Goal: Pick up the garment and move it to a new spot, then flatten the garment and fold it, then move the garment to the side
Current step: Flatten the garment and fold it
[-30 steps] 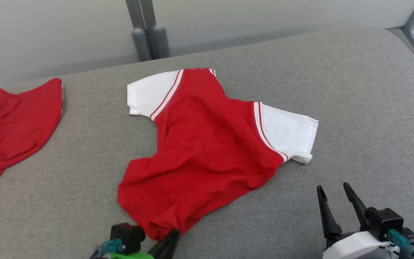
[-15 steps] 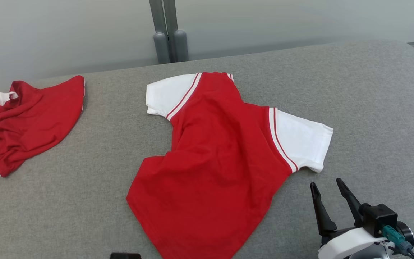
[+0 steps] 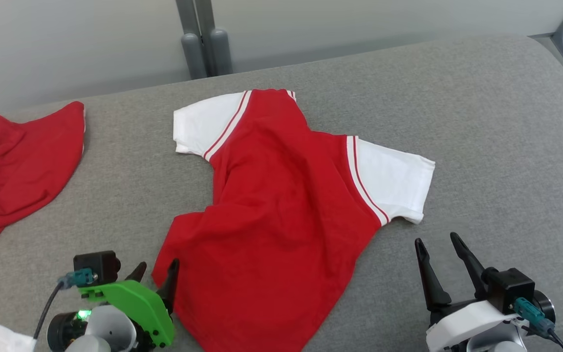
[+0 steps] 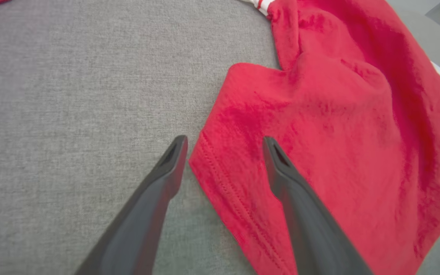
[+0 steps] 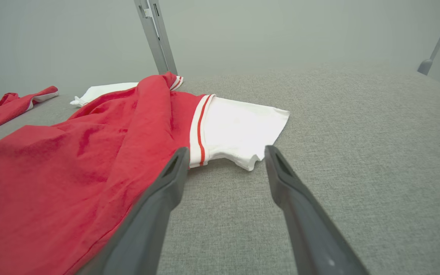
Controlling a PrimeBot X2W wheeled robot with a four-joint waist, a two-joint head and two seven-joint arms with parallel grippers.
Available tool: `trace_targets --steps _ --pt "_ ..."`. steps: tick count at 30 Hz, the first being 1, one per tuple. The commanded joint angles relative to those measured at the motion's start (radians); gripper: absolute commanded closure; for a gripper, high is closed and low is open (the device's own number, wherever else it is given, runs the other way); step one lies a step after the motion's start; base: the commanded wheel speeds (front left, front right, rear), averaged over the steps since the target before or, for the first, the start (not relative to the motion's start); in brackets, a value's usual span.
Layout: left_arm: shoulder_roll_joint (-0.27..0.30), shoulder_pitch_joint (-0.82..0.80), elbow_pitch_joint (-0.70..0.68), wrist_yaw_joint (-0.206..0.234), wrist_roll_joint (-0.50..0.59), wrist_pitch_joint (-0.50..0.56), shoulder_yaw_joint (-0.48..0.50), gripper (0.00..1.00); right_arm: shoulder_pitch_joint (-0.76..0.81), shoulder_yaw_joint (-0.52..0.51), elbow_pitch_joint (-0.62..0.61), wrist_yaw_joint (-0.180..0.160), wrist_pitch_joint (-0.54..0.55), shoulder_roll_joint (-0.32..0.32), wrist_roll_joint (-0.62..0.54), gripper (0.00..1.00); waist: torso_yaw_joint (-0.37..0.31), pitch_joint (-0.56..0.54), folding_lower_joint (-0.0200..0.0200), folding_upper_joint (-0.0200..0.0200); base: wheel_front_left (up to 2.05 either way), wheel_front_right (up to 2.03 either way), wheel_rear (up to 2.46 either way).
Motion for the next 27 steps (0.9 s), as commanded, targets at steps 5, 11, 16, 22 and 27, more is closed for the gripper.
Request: trace_targets --steps 5,11,16,22,27 --pt "0.035 -0.098 0.148 -0.083 0.011 0.056 -0.039 0.0 -0.009 0.0 0.006 0.0 -0.003 0.002 0.003 0.0 -0.055 0.027 0.0 0.0 0.0 0.0 0.0" --pt "0.001 -0.139 0.266 -0.174 -0.024 0.077 -0.075 0.0 -0.009 -0.004 0.008 0.0 -0.003 0.004 0.008 0.0 -0.081 0.038 0.0 0.0 0.0 0.0 0.0" --pt "-0.055 -0.153 0.316 -0.218 -0.042 0.042 -0.105 1.0 -0.019 -0.009 0.003 0.0 -0.003 0.01 0.011 0.0 -0.093 0.049 0.0 0.0 0.0 0.0 0.0" --pt "-0.016 -0.244 0.342 -0.175 0.013 -0.117 -0.04 1.0 -0.023 -0.012 -0.002 0.0 -0.003 0.012 0.013 0.0 -0.085 0.072 0.0 0.0 0.0 0.0 0.0" --pt "0.006 -0.355 0.412 -0.124 0.057 -0.193 -0.008 1.0 -0.038 -0.01 0.0 0.0 -0.003 0.01 0.008 0.0 -0.077 0.103 0.0 0.0 0.0 0.0 0.0"
